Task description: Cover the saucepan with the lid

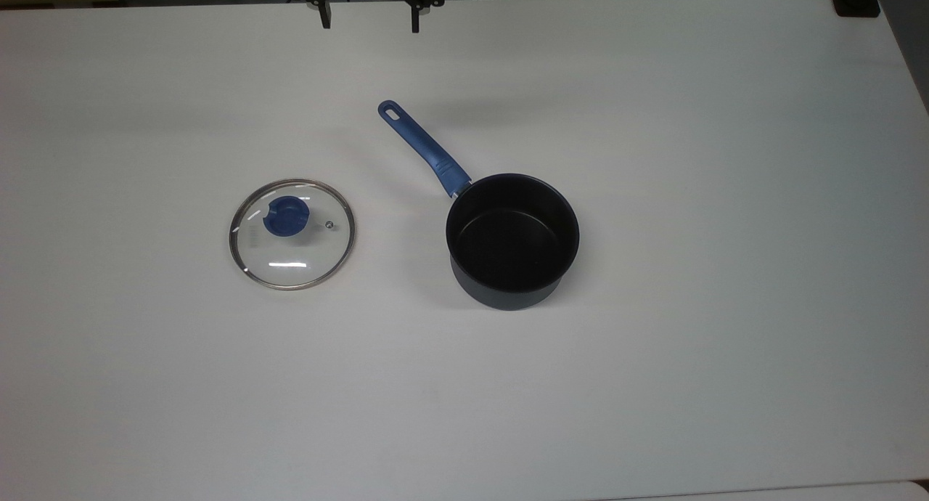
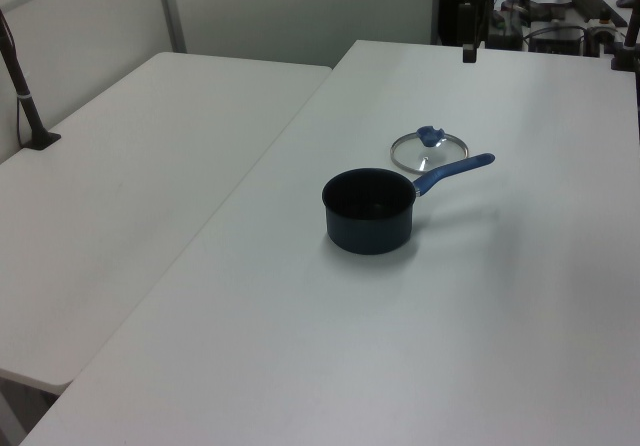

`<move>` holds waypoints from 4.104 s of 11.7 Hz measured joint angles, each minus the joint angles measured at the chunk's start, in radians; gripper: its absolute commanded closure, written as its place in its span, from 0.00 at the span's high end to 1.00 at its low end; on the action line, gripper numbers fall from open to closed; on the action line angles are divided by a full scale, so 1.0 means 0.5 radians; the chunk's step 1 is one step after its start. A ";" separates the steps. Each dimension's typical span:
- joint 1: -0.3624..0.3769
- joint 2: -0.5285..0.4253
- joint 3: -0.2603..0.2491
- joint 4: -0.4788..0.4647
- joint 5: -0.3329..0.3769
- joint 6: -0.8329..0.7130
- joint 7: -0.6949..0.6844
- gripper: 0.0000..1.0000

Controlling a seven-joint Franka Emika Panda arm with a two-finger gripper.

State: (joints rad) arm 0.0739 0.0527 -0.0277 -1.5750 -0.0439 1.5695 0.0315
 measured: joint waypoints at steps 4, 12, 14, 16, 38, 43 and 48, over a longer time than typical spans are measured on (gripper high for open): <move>-0.005 0.000 -0.001 0.000 0.000 0.000 0.000 1.00; -0.142 0.196 -0.031 -0.029 0.031 0.426 0.006 1.00; -0.255 0.382 -0.035 -0.033 0.034 0.663 0.005 1.00; -0.362 0.515 -0.039 -0.032 0.034 0.812 -0.008 1.00; -0.401 0.896 -0.023 -0.002 -0.005 1.030 -0.190 0.30; -0.378 0.818 -0.002 0.348 0.005 0.499 -0.186 0.30; -0.100 0.748 0.012 0.469 0.007 0.389 0.009 0.30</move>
State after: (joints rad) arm 0.0239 0.4266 -0.0215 -1.3406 -0.0404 1.7642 0.0358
